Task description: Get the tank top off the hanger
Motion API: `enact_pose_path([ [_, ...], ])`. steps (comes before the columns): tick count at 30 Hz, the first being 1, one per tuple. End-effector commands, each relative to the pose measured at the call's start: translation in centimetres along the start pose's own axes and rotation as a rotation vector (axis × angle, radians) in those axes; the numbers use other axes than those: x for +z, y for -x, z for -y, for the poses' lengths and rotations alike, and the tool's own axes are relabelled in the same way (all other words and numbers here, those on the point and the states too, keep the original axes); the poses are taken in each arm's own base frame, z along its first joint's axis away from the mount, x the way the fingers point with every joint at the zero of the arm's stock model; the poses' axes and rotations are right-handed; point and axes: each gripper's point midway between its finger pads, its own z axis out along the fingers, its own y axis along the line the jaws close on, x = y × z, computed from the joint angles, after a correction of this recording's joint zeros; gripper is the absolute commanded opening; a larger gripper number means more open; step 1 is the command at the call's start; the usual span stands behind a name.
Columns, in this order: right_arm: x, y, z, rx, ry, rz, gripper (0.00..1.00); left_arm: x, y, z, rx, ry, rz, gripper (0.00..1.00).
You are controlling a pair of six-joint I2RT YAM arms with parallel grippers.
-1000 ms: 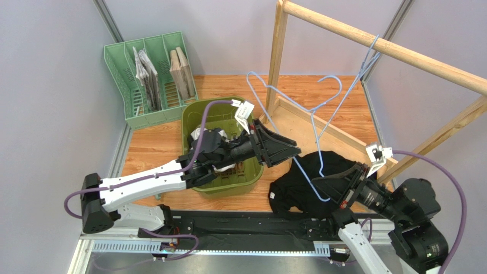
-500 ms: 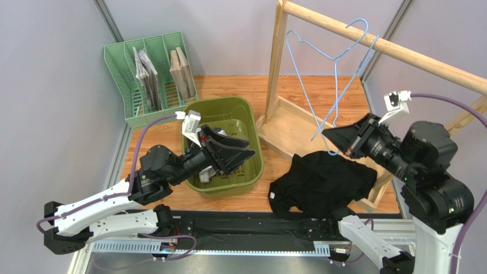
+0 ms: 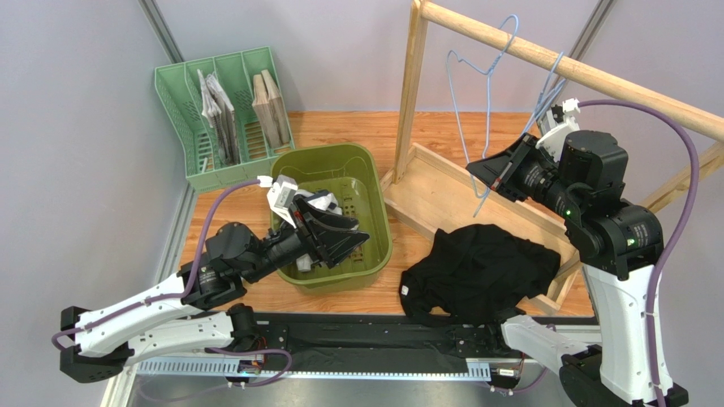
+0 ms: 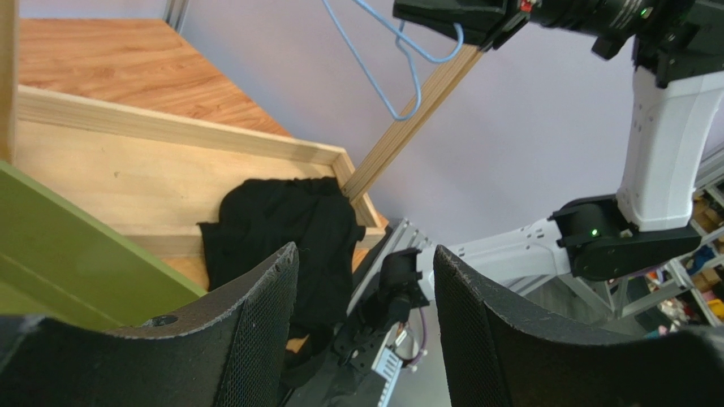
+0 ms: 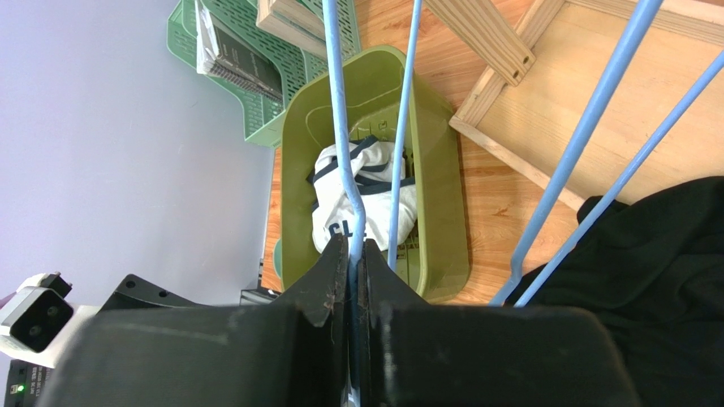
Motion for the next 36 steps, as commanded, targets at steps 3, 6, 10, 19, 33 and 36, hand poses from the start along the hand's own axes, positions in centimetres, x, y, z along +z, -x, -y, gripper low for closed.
enact_pose_path([
  [3,-0.5,0.6,-0.6,0.028,0.032,0.072,0.00,0.2,-1.9,-0.8,0.070,0.019,-0.095,0.66],
  [6,-0.4,0.0,-0.2,0.037,0.035,0.068,0.00,0.9,-2.8,-0.7,0.070,0.012,-0.128,0.66],
  [10,-0.3,-0.5,0.1,0.034,0.040,0.061,0.01,2.0,-4.1,-0.1,0.066,-0.021,-0.185,0.68],
  [19,-1.1,-0.9,-0.4,-0.007,0.093,0.065,0.35,4.2,-8.4,-0.3,0.021,-0.037,-0.348,0.70],
  [33,-6.6,-1.9,-2.0,-0.135,0.227,0.098,1.00,8.1,-15.2,1.1,0.046,-0.077,-0.489,0.70],
  [36,-8.3,-2.5,-1.9,-0.161,0.243,0.107,1.00,9.2,-17.1,1.0,0.093,-0.052,-0.513,0.70],
])
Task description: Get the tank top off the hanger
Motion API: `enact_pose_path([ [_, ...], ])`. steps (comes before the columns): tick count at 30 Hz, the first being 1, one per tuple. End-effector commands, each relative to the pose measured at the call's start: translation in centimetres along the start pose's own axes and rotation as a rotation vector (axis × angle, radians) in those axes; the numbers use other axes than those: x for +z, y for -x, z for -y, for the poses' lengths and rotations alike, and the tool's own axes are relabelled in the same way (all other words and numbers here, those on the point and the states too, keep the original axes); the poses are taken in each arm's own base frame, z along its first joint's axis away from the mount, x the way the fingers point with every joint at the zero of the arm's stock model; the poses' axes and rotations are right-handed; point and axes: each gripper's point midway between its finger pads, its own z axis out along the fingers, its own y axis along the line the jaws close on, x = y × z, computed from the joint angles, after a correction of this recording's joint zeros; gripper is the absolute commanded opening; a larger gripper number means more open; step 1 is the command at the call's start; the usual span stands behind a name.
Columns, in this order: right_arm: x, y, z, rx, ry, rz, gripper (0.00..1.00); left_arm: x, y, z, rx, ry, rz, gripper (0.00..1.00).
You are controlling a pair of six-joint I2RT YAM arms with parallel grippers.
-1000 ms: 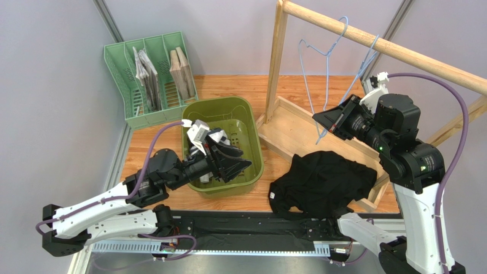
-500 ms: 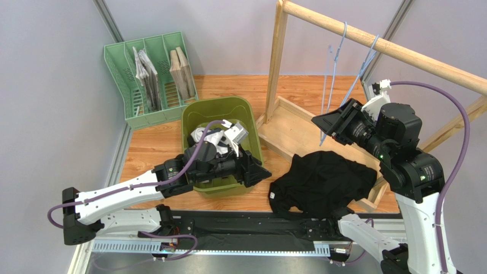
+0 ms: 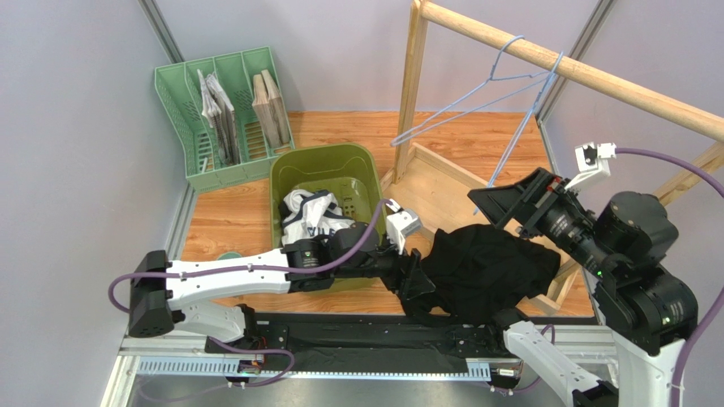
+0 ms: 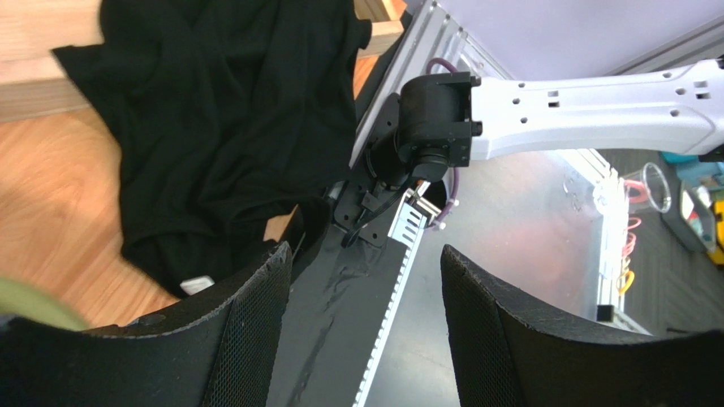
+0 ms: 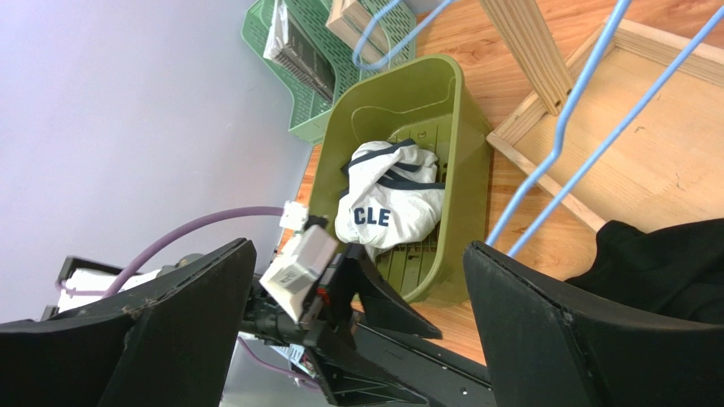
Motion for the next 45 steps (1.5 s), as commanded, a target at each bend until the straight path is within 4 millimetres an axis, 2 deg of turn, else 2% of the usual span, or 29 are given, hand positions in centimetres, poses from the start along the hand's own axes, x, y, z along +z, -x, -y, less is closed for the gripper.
enact_pose_path([
  [1,-3.7,0.0,-1.6,-0.082,0.079,0.044,1.00,2.1,1.7,2.1,0.070,-0.013,0.058,0.70],
  [3,-5.4,-0.2,-2.0,-0.107,0.107,0.066,1.00,3.4,0.5,1.0,0.101,0.038,0.036,0.70],
  [4,-6.8,-0.7,-2.0,-0.118,0.114,0.080,1.00,3.9,0.7,1.4,0.111,0.033,0.061,0.70],
  [5,-7.5,-0.7,-1.8,-0.125,0.106,0.098,1.00,4.8,-0.2,0.7,0.117,0.060,0.047,0.70],
  [6,-8.4,-0.7,-1.7,-0.139,0.103,0.114,1.00,5.3,-0.3,-0.1,0.126,0.101,0.061,0.70],
  [8,-10.2,-1.3,-0.7,-0.143,0.067,0.141,1.00,6.7,-1.6,-0.6,0.152,0.134,0.050,0.70],
  [9,-10.8,-1.5,-0.5,-0.148,0.058,0.148,1.00,7.2,-1.5,-1.3,0.171,0.179,0.068,0.71],
  [10,-11.3,-1.8,0.0,-0.148,0.037,0.148,1.00,7.7,-1.9,-1.1,0.203,0.188,0.070,0.72],
  [11,-12.1,-2.1,0.2,-0.149,0.037,0.161,1.00,8.9,-2.6,-1.6,0.225,0.212,0.058,0.73],
  [13,-12.8,-2.6,0.7,-0.136,0.021,0.164,1.00,10.4,-3.2,-1.6,0.257,0.212,0.051,0.75],
  [14,-13.3,-2.8,0.8,-0.136,0.027,0.172,1.00,11.9,-4.0,-1.9,0.266,0.215,0.022,0.75],
  [16,-13.7,-3.2,0.9,-0.128,0.033,0.174,1.00,13.4,-5.0,-1.9,0.293,0.199,-0.017,0.76],
  [17,-13.9,-3.3,0.9,-0.127,0.036,0.175,1.00,14.8,-5.7,-2.1,0.306,0.197,-0.041,0.76],
  [23,-14.3,-4.5,2.1,-0.123,-0.002,0.153,1.00,18.2,-8.5,-4.3,0.464,0.236,-0.205,0.79],
  [24,-14.5,-4.7,2.2,-0.121,0.001,0.157,1.00,18.5,-8.9,-4.7,0.470,0.240,-0.236,0.79],
  [25,-14.5,-4.8,2.3,-0.118,0.002,0.158,1.00,18.6,-10.8,-6.3,0.483,0.273,-0.323,0.79],
  [26,-14.5,-4.9,2.4,-0.115,0.000,0.158,1.00,19.2,-10.0,-6.0,0.484,0.275,-0.318,0.79],
  [27,-14.5,-5.0,2.5,-0.113,-0.001,0.155,1.00,19.3,-10.0,-6.9,0.479,0.297,-0.335,0.79],
  [28,-14.6,-5.1,2.5,-0.113,-0.001,0.159,1.00,19.3,-11.0,-8.0,0.471,0.315,-0.378,0.79],
  [38,-14.2,-5.6,3.2,-0.104,-0.013,0.150,1.00,19.8,-11.3,-12.6,0.456,0.397,-0.436,0.79],
  [43,-14.1,-5.7,3.4,-0.102,-0.019,0.150,1.00,20.0,-13.3,-13.8,0.410,0.376,-0.503,0.76],
  [45,-14.1,-5.8,3.6,-0.100,-0.023,0.156,1.00,19.5,-14.0,-15.4,0.364,0.403,-0.528,0.72],
])
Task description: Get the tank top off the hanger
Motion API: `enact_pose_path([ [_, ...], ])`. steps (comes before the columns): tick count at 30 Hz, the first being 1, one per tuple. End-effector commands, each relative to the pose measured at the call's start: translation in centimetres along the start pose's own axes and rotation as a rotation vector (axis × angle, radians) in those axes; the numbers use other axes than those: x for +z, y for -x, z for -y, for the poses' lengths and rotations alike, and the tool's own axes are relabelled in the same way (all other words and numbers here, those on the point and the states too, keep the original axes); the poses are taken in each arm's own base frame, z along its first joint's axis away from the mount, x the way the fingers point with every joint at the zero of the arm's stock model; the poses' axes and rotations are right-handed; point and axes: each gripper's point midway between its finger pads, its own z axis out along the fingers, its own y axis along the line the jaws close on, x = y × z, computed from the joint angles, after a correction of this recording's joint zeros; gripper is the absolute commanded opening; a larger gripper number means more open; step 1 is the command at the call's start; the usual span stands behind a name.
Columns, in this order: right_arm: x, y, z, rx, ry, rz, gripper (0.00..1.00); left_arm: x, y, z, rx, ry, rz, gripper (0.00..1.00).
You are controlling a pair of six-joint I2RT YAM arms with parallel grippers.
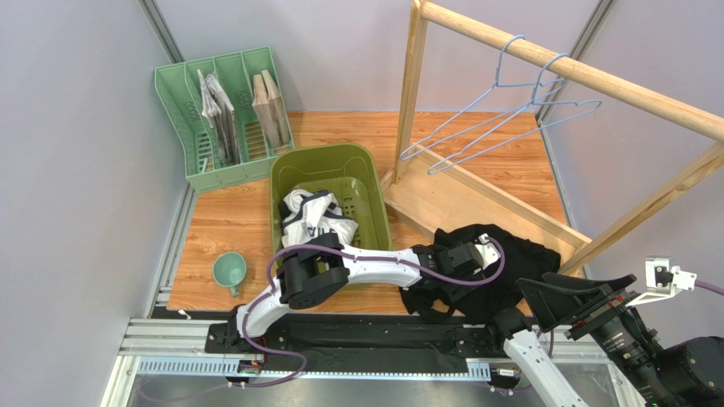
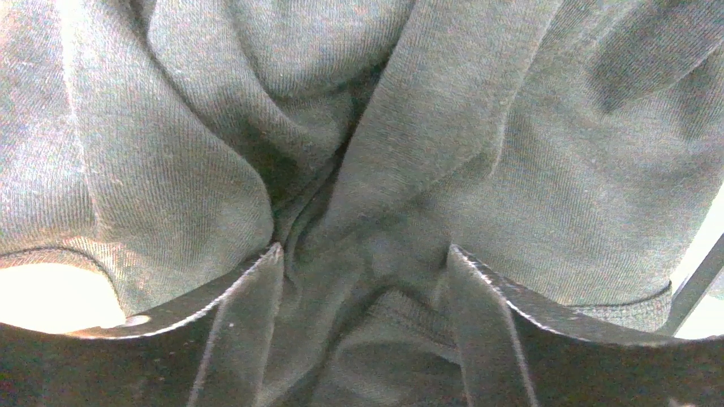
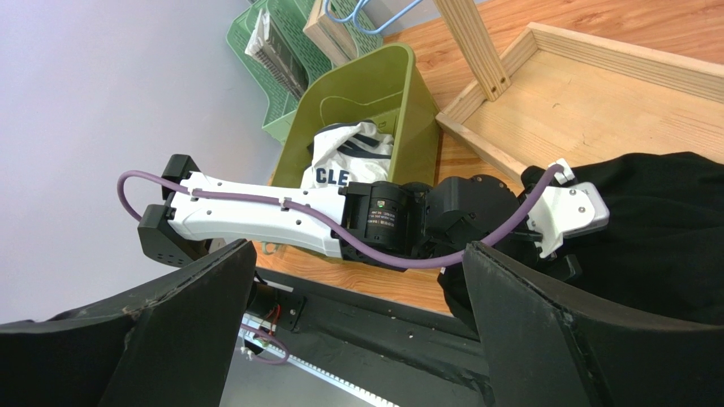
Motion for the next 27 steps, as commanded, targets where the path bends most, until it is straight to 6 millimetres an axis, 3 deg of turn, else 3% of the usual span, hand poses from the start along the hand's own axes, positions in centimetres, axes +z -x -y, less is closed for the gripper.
enact_pose_path([
  [1,-0.4,-0.3,0.6,0.003,-0.016,0.012,1.00,1.4,-3.8,-1.1,-0.057,-0.014,-0.126,0.64],
  [3,-0.5,-0.3,0.7,0.002,-0.018,0.016,1.00,1.3,-4.4,-1.9,-0.071,0.009,-0.134,0.54],
  [4,-0.5,-0.4,0.7,0.003,-0.020,0.017,1.00,1.2,-4.5,-2.2,-0.070,0.028,-0.132,0.44],
  [14,0.0,-0.8,1.0,0.007,-0.022,0.006,1.00,-1.7,-4.1,-3.0,-0.075,0.061,-0.093,0.00],
  [23,-0.1,-0.9,1.3,0.007,-0.030,0.010,1.00,-7.5,-0.8,-3.1,-0.077,0.075,0.024,0.00],
  [27,-0.2,-0.9,1.3,0.007,-0.032,0.013,1.00,-11.0,0.9,-3.9,-0.094,0.097,0.096,0.00],
])
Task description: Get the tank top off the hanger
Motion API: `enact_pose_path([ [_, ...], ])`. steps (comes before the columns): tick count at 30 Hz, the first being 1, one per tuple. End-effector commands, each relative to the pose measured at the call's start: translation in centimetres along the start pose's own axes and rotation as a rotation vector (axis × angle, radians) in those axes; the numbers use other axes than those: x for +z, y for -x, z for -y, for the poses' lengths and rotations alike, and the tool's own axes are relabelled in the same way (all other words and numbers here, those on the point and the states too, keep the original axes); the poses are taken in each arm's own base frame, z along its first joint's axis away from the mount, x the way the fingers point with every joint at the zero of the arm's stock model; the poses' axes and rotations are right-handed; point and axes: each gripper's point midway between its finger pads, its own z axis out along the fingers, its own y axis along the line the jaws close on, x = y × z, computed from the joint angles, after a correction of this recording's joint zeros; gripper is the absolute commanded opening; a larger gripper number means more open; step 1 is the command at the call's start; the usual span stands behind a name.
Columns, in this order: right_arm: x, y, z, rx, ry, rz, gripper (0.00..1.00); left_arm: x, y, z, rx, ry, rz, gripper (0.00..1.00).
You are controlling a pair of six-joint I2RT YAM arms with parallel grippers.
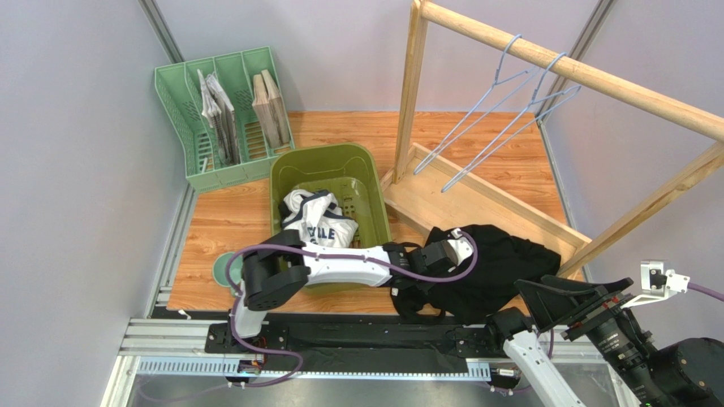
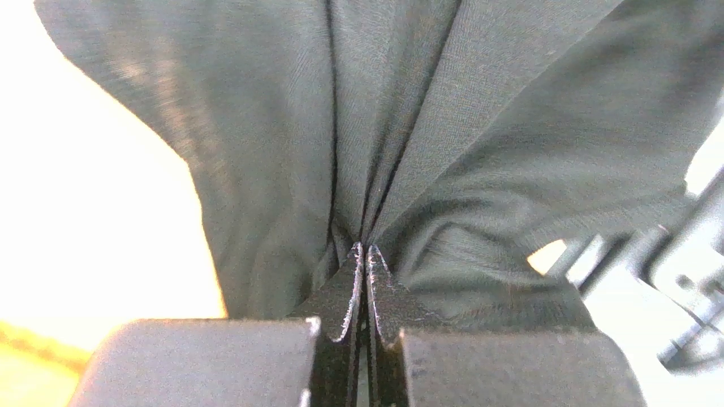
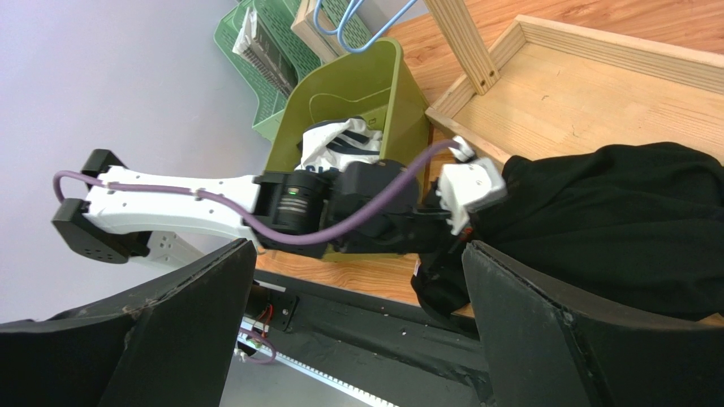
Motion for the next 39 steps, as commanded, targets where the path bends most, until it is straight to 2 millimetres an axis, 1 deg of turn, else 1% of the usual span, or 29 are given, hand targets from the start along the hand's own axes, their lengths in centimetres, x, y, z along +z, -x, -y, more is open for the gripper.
enact_pose_path([
  [1,-0.3,-0.1,0.3,0.002,-0.005,0.012,1.00,-5.5,3.9,-1.4,-0.045,0.039,0.135,0.00],
  [4,-0.3,-0.1,0.3,0.000,-0.006,0.012,1.00,-7.7,4.6,-2.4,-0.062,0.063,0.179,0.00],
  [8,-0.4,-0.1,0.3,0.000,-0.005,0.013,1.00,-10.2,4.7,-3.8,-0.086,0.108,0.224,0.00],
  [9,-0.4,-0.1,0.3,0.002,-0.008,0.014,1.00,-11.2,4.8,-4.3,-0.097,0.116,0.244,0.00],
  [10,-0.4,-0.1,0.4,0.002,-0.008,0.014,1.00,-11.8,4.8,-4.8,-0.105,0.133,0.257,0.00],
  [11,-0.4,-0.1,0.4,0.002,-0.008,0.014,1.00,-13.2,5.4,-5.1,-0.119,0.134,0.290,0.00],
  [12,-0.3,-0.2,0.4,0.002,-0.009,0.013,1.00,-13.6,5.1,-5.4,-0.128,0.141,0.296,0.00],
  [13,-0.3,-0.2,0.4,0.002,-0.009,0.013,1.00,-14.2,5.3,-5.7,-0.139,0.152,0.312,0.00],
  [14,-0.4,-0.2,0.4,0.002,-0.006,0.014,1.00,-15.3,5.3,-6.1,-0.154,0.156,0.335,0.00],
  [16,-0.4,-0.2,0.4,0.001,-0.004,0.015,1.00,-16.7,5.5,-7.1,-0.198,0.191,0.377,0.00],
  [17,-0.3,-0.3,0.4,0.002,-0.006,0.011,1.00,-18.0,5.5,-7.7,-0.216,0.197,0.410,0.00],
  [18,-0.3,-0.2,0.4,0.002,-0.007,0.013,1.00,-18.6,5.5,-8.0,-0.227,0.204,0.428,0.00],
  [19,-0.4,-0.2,0.4,0.002,-0.007,0.013,1.00,-19.2,5.9,-8.3,-0.238,0.207,0.461,0.00],
  [20,-0.4,-0.2,0.4,0.001,-0.004,0.015,1.00,-19.8,5.7,-8.5,-0.239,0.206,0.482,0.00],
  [21,-0.4,-0.2,0.3,0.001,-0.002,0.017,1.00,-20.0,5.7,-8.5,-0.239,0.202,0.494,0.00],
  [22,-0.3,-0.2,0.4,0.003,-0.004,0.015,1.00,-20.1,6.0,-8.2,-0.231,0.182,0.507,0.00],
  [25,0.0,-0.3,0.3,0.008,0.000,0.010,1.00,-18.8,5.9,-7.0,-0.200,0.134,0.466,0.00],
  [26,0.0,-0.5,0.3,0.008,0.003,0.006,1.00,-17.8,5.9,-6.5,-0.197,0.121,0.443,0.00],
  [28,0.1,-0.6,0.3,0.011,0.007,0.003,1.00,-16.8,6.4,-5.3,-0.185,0.076,0.434,0.00],
  [29,0.1,-0.6,0.3,0.014,0.005,0.001,1.00,-15.8,6.6,-4.8,-0.177,0.066,0.422,0.00],
  [30,0.0,-0.6,0.3,0.015,0.008,0.004,1.00,-15.3,6.8,-4.2,-0.171,0.043,0.420,0.00],
  [31,-0.1,-0.5,0.2,0.015,0.011,0.008,1.00,-14.8,7.4,-3.8,-0.169,0.027,0.430,0.00],
  [32,-0.2,-0.5,0.2,0.018,0.013,0.008,1.00,-13.8,7.8,-3.1,-0.165,0.012,0.420,0.00],
  [34,-0.3,-0.5,0.1,0.018,0.012,0.011,1.00,-12.9,8.9,-1.6,-0.159,-0.052,0.427,0.00],
  [35,-0.5,-0.4,0.1,0.019,0.013,0.016,1.00,-11.9,9.4,-0.9,-0.156,-0.073,0.420,0.00],
  [37,-0.4,-0.4,0.2,0.017,0.011,0.012,1.00,-11.1,10.4,0.5,-0.158,-0.131,0.432,0.00],
  [38,-0.5,-0.4,0.2,0.019,0.011,0.014,1.00,-10.1,10.8,1.1,-0.158,-0.143,0.422,0.00],
  [39,-0.5,-0.5,0.2,0.021,0.010,0.012,1.00,-9.6,10.9,1.7,-0.152,-0.166,0.415,0.00],
])
